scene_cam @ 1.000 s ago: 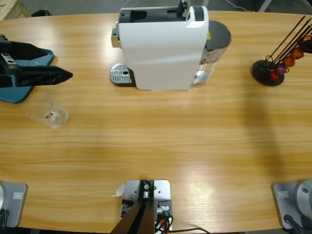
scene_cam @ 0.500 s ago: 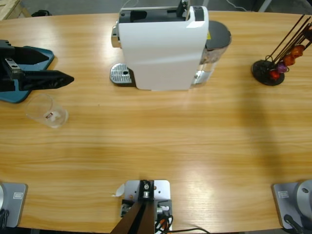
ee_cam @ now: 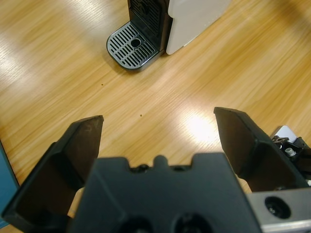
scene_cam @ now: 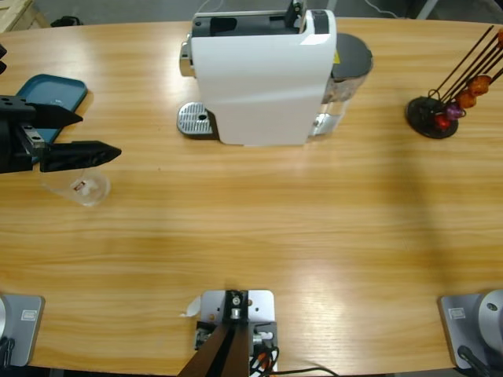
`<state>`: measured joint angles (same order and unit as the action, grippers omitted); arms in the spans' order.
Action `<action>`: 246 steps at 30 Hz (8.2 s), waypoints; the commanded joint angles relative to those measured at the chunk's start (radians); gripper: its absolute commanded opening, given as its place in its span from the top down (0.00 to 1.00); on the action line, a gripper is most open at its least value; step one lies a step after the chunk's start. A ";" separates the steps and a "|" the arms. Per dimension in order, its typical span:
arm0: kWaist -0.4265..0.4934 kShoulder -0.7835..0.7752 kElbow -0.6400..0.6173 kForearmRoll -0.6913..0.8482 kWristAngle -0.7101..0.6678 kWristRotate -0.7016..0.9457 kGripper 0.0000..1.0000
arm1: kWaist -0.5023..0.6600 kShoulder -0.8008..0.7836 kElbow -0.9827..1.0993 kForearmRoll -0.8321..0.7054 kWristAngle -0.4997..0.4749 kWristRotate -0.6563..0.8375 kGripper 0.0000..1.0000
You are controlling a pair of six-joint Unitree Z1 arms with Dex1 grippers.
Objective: Pour coffee
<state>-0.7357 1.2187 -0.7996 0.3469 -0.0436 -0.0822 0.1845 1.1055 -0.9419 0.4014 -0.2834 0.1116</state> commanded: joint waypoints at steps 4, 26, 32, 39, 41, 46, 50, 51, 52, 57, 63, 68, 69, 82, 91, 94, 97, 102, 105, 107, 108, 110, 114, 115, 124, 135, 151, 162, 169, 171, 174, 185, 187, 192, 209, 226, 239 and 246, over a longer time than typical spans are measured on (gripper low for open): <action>0.006 -0.129 0.105 -0.011 -0.015 -0.033 0.01 | 0.116 -0.188 0.039 0.076 0.104 0.019 0.78; 0.006 -0.105 0.125 -0.019 -0.021 -0.041 0.01 | 0.075 0.281 -0.043 -0.050 -0.026 -0.149 0.25; 0.006 -0.097 0.125 -0.026 -0.021 -0.041 0.01 | 0.060 0.317 -0.040 -0.049 -0.097 -0.179 0.29; 0.006 -0.092 0.125 -0.029 -0.021 -0.042 0.01 | 0.054 0.326 -0.035 -0.047 -0.134 -0.200 0.37; 0.006 -0.092 0.125 -0.029 -0.021 -0.042 0.01 | 0.053 0.326 -0.034 -0.047 -0.134 -0.201 0.38; 0.006 -0.093 0.126 -0.029 -0.021 -0.042 0.01 | 0.054 0.317 -0.036 -0.047 -0.144 -0.217 0.69; 0.006 -0.093 0.126 -0.029 -0.021 -0.042 0.01 | 0.053 0.303 -0.032 -0.046 -0.155 -0.217 0.79; 0.006 -0.093 0.126 -0.029 -0.021 -0.042 0.01 | 0.054 0.300 -0.032 -0.047 -0.155 -0.217 0.79; 0.006 -0.093 0.126 -0.029 -0.021 -0.042 0.01 | 0.054 0.297 -0.034 -0.047 -0.156 -0.217 0.79; 0.006 -0.093 0.126 -0.029 -0.021 -0.042 0.01 | 0.058 0.282 -0.040 -0.046 -0.174 -0.228 0.79; 0.006 -0.090 0.128 -0.031 -0.021 -0.044 0.01 | 0.089 0.254 -0.070 -0.017 -0.191 -0.233 0.79; 0.006 -0.090 0.133 -0.035 -0.021 -0.044 0.01 | 0.101 0.206 -0.103 0.007 -0.209 -0.230 0.94; 0.006 -0.090 0.134 -0.036 -0.021 -0.045 0.01 | 0.105 0.197 -0.107 0.012 -0.218 -0.218 0.89; 0.006 -0.079 0.137 -0.052 -0.041 -0.045 0.01 | 0.113 0.052 0.303 -0.176 -0.128 0.184 0.35; 0.006 -0.083 0.115 -0.052 -0.045 -0.041 0.01 | 0.112 0.080 0.469 -0.411 -0.076 0.165 0.35; 0.006 -0.082 0.109 -0.052 -0.049 -0.041 0.01 | 0.097 0.123 0.489 -0.495 -0.036 0.156 0.35; 0.006 -0.082 0.109 -0.052 -0.055 -0.041 0.01 | 0.074 0.161 0.488 -0.527 -0.028 0.152 0.34; 0.006 -0.077 0.111 -0.052 -0.057 -0.041 0.01 | 0.032 0.217 0.494 -0.558 -0.010 0.131 0.34; 0.006 -0.071 0.109 -0.052 -0.059 -0.042 0.01 | 0.021 0.237 0.491 -0.569 -0.003 0.127 0.35; 0.006 -0.068 0.108 -0.052 -0.058 -0.042 0.01 | 0.019 0.246 0.490 -0.571 0.001 0.125 0.35; 0.006 -0.065 0.108 -0.053 -0.058 -0.042 0.01 | 0.017 0.251 0.489 -0.573 0.003 0.123 0.35; 0.006 -0.061 0.108 -0.054 -0.059 -0.042 0.01 | 0.010 0.259 0.489 -0.578 0.002 0.118 0.36; 0.006 -0.062 0.106 -0.054 -0.059 -0.042 0.01 | -0.017 0.259 0.480 -0.577 0.003 0.099 0.44; 0.006 -0.062 0.106 -0.054 -0.059 -0.042 0.01 | -0.023 0.262 0.480 -0.579 0.005 0.097 0.47; 0.006 -0.057 0.105 -0.055 -0.056 -0.044 0.01 | -0.040 0.301 0.465 -0.604 0.033 0.079 0.69; 0.006 -0.059 0.109 -0.055 -0.056 -0.044 0.01 | -0.040 0.305 0.450 -0.605 0.035 0.073 1.00; 0.006 -0.059 0.116 -0.055 -0.057 -0.045 0.01 | -0.040 0.230 0.422 -0.561 0.019 0.042 1.00; 0.006 -0.065 0.123 -0.055 -0.058 -0.045 0.01 | -0.040 0.203 0.364 -0.504 0.004 0.036 1.00; 0.006 -0.065 0.131 -0.055 -0.059 -0.045 0.01 | -0.040 0.166 0.305 -0.430 -0.012 0.025 1.00; 0.006 -0.069 0.140 -0.055 -0.059 -0.047 0.01 | -0.040 0.146 0.279 -0.393 -0.014 0.020 1.00; 0.006 -0.074 0.150 -0.055 -0.059 -0.047 0.01 | -0.040 0.125 0.259 -0.356 -0.022 0.017 1.00; 0.006 -0.085 0.152 -0.055 -0.059 -0.048 0.01 | -0.040 0.082 0.218 -0.302 -0.031 -0.003 1.00; 0.006 -0.087 0.154 -0.055 -0.059 -0.048 0.01 | -0.040 0.080 0.212 -0.302 -0.031 -0.008 1.00; 0.006 -0.089 0.158 -0.055 -0.059 -0.048 0.01 | 0.000 0.040 0.163 -0.288 0.006 -0.034 1.00; 0.006 -0.107 0.143 -0.083 -0.059 -0.048 0.01 | 0.417 0.057 0.000 -0.103 0.640 -0.365 1.00; 0.021 -0.210 0.111 -0.068 -0.059 -0.052 0.01 | 0.612 0.687 -0.590 0.024 0.662 -0.563 1.00; 0.035 -0.206 0.122 -0.068 -0.059 -0.061 0.02 | 0.502 0.754 -0.623 0.050 0.593 -0.720 1.00; 0.035 -0.203 0.125 -0.068 -0.059 -0.067 0.02 | 0.492 0.775 -0.621 0.050 0.594 -0.737 1.00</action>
<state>-0.7088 1.0269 -0.6963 0.2712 -0.0882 -0.1286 0.6886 1.8188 -1.5634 0.4365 0.3230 -0.6063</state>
